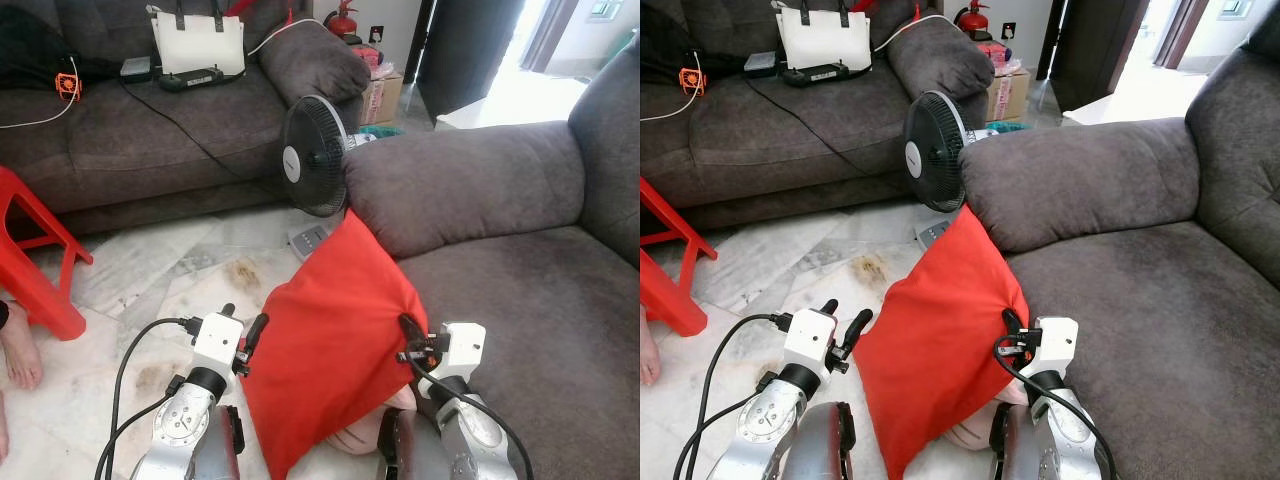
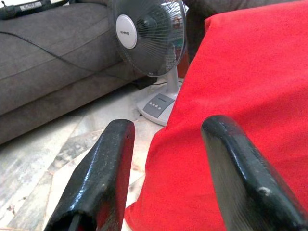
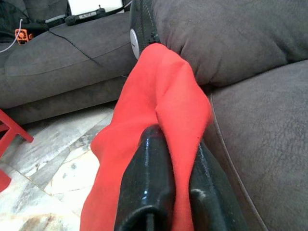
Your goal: Move the pillow to the sofa from floor
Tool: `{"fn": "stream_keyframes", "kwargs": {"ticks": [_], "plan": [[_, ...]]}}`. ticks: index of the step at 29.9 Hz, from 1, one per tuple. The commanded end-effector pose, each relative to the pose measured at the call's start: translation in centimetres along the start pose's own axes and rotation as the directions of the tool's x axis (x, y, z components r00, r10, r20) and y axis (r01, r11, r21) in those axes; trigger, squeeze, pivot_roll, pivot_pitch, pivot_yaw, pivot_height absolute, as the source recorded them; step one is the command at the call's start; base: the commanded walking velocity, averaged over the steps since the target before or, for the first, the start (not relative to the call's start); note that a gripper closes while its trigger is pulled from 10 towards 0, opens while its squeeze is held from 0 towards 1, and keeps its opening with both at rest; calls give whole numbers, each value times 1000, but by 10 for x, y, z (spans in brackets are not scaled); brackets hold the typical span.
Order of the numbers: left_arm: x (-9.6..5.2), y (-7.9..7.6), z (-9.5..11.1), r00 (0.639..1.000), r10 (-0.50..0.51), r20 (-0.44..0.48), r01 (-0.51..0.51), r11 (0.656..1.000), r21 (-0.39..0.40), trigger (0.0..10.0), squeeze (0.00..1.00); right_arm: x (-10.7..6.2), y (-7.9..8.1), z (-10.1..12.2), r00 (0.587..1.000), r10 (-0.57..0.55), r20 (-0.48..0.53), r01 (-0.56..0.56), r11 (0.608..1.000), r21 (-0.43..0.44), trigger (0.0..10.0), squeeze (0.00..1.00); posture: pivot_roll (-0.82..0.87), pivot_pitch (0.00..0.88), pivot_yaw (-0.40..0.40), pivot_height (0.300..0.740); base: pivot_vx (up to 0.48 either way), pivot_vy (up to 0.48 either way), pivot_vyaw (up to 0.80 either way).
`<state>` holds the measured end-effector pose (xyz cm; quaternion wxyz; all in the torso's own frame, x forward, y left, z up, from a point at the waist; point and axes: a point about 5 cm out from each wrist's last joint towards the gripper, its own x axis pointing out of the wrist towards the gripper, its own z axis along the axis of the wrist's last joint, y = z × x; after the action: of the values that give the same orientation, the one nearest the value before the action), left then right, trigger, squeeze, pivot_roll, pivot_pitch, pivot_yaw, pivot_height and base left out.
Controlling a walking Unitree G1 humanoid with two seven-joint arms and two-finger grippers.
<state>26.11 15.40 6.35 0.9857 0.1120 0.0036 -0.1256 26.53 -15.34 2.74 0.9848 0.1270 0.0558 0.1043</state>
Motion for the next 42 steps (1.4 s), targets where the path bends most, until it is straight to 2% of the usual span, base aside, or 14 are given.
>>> {"fn": "stream_keyframes", "kwargs": {"ticks": [1, 23, 42], "plan": [[0, 1, 0, 1000, 3, -5, -3, 1000, -4, 10000, 0, 3, -1, 16, 997, -7, 75, 7, 1000, -5, 10000, 0, 124, 63, -76, 599, 0, 0, 0], [1, 1, 1, 1000, 1, 1, -1, 1000, -5, 10000, 0, 5, -9, 15, 998, -31, 58, 31, 1000, 6, 10000, 0, 125, 64, -73, 740, 0, 0, 0], [2, 1, 1, 1000, -7, 3, 7, 1000, -7, 10000, 0, 7, -11, 19, 996, -50, 69, 50, 999, 9, 10000, 0, 126, 64, -68, 740, 0, 0, 0]]}}
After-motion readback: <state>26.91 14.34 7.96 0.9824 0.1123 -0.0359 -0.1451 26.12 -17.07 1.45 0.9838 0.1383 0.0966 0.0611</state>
